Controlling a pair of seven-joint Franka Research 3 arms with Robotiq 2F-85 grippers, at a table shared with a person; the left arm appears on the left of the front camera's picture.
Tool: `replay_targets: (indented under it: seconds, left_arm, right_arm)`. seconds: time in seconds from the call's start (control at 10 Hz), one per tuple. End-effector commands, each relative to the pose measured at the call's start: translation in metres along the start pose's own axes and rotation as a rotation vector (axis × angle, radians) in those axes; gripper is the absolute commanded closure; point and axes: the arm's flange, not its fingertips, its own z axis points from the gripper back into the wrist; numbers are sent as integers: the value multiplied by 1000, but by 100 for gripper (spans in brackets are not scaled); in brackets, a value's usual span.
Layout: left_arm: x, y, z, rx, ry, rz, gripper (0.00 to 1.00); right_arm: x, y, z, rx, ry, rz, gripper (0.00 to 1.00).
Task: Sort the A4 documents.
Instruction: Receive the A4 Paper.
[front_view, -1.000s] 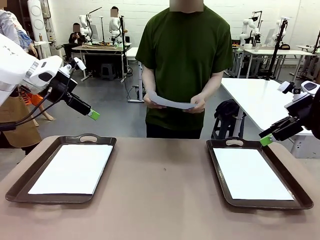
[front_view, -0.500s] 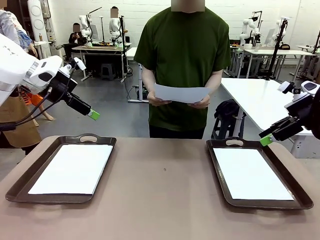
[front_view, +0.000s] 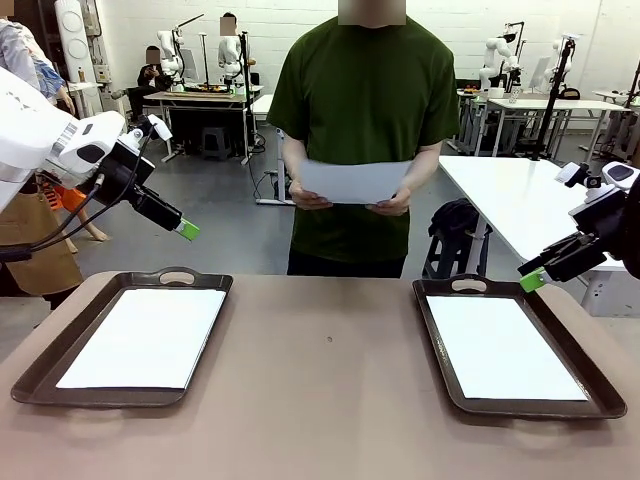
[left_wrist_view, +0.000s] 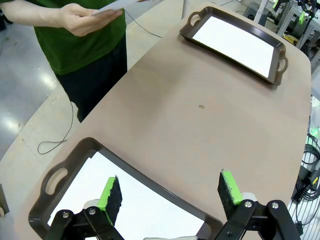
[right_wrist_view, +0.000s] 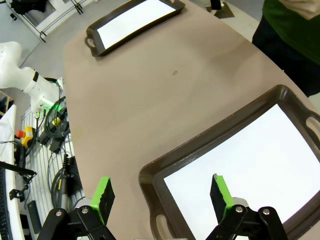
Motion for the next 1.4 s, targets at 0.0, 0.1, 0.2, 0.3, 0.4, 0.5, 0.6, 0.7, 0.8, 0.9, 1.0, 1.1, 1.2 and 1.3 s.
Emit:
replay_targets:
  seconds: [0.0, 0.1, 0.2, 0.3, 0.4, 0.5, 0.6, 0.7, 0.8, 0.9, 1.0, 1.1, 1.2, 1.3]
  left_arm:
    - [-1, 0, 0, -2, -1, -18, 0]
    - [-1, 0, 0, -2, -1, -18, 0]
    - [-1, 0, 0, -2, -1, -18, 0]
    - [-1, 0, 0, -2, -1, -18, 0]
    - [-1, 0, 0, -2, -1, -18, 0]
    - [-1, 0, 0, -2, -1, -18, 0]
    - [-1, 0, 0, -2, -1, -18, 0]
    - [-1, 0, 0, -2, -1, -18, 0]
    - [-1, 0, 0, -2, -1, -18, 0]
    - [-1, 0, 0, -2, -1, -18, 0]
    - [-1, 0, 0, -2, -1, -18, 0]
    - [-1, 0, 0, -2, -1, -18, 0]
    - [-1, 0, 0, -2, -1, -18, 0]
    - [-1, 0, 0, -2, -1, -18, 0]
  right_arm:
    - [-1, 0, -1, -1, 5, 10, 0]
    - [-1, 0, -1, -1, 5, 10, 0]
    - [-1, 0, -1, -1, 5, 10, 0]
    - [-1, 0, -1, -1, 5, 10, 0]
    - [-1, 0, -1, -1, 5, 10, 0]
    - [-1, 0, -1, -1, 5, 10, 0]
    - [-1, 0, -1, -1, 5, 10, 0]
    - [-1, 0, -1, -1, 5, 10, 0]
    - [-1, 0, -1, -1, 5, 10, 0]
    - [-1, 0, -1, -1, 5, 10, 0]
    - [-1, 0, -1, -1, 5, 10, 0]
    - [-1, 0, -1, -1, 5, 10, 0]
    - [-1, 0, -1, -1, 5, 10, 0]
    - [-1, 0, -1, -1, 5, 10, 0]
